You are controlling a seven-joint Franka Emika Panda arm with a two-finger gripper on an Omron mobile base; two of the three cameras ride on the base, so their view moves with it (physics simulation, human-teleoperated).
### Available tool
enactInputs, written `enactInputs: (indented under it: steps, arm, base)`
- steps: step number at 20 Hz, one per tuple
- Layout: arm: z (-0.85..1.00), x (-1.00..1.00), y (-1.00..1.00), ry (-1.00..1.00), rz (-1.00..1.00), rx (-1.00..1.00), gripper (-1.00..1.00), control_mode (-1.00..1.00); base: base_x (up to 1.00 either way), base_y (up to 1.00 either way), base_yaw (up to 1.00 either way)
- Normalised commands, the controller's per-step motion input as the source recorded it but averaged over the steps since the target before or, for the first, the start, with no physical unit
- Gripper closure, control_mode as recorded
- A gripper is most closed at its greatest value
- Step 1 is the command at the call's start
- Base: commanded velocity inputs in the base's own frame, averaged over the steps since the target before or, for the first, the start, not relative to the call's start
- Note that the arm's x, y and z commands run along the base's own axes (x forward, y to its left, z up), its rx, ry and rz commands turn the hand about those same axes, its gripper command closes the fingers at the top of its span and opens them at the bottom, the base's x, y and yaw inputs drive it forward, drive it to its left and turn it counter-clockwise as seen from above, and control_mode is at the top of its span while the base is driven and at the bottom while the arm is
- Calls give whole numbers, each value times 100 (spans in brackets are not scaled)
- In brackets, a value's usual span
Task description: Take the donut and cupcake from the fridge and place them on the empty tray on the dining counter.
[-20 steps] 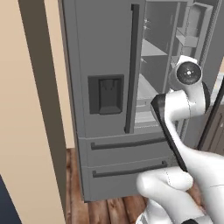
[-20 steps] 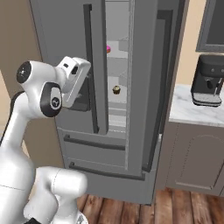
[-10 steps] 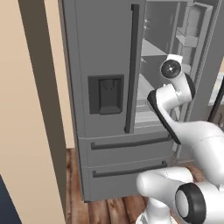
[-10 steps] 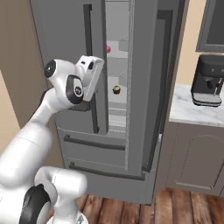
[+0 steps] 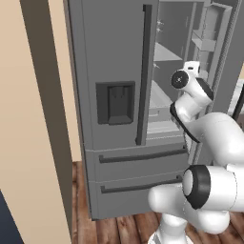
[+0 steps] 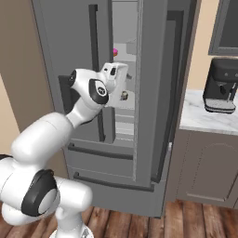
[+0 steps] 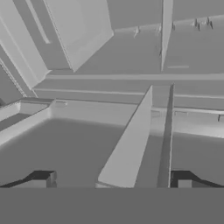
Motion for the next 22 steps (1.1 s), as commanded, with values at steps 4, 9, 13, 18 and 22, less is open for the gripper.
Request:
enactInputs:
  steps: [4, 9, 13, 18, 22]
  arm:
    - [-19, -23, -93, 2, -21, -7, -100, -100]
    - [-23, -76, -100, 0, -26, 0, -100, -100]
    - [-6, -71, -100, -1, -23, 3, -100, -100]
    - [14, -65, -42, -23, 0, 30, -100, -100]
    - [80, -76, 19, -24, 1, 30, -100, -100]
  base:
    - [0, 0, 0]
    - [0, 0, 0]
    - [0, 0, 0]
    - [0, 0, 0]
    - [0, 0, 0]
